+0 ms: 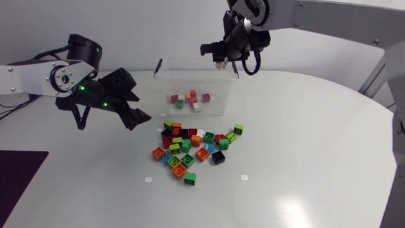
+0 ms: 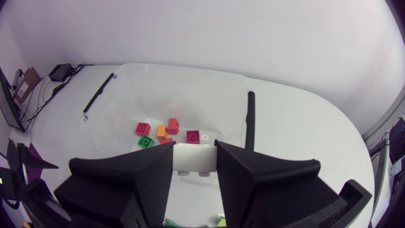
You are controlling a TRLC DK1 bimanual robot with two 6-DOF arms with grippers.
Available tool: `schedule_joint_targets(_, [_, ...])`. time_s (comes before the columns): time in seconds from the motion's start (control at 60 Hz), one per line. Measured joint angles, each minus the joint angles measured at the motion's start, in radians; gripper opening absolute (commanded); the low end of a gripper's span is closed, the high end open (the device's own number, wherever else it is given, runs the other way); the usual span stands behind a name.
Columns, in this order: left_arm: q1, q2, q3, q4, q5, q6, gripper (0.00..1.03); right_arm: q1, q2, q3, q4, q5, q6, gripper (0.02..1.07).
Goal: Place the duplo bricks in the container
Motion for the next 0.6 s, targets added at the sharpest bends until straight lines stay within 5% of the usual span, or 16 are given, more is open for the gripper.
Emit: schedule_joint_targets(0.6, [-0.007,-0.006,-0.217,0.018,-0.027,0.078,0.98,0.027,0.169,0.137,0.139,0.004,-0.046,0.31])
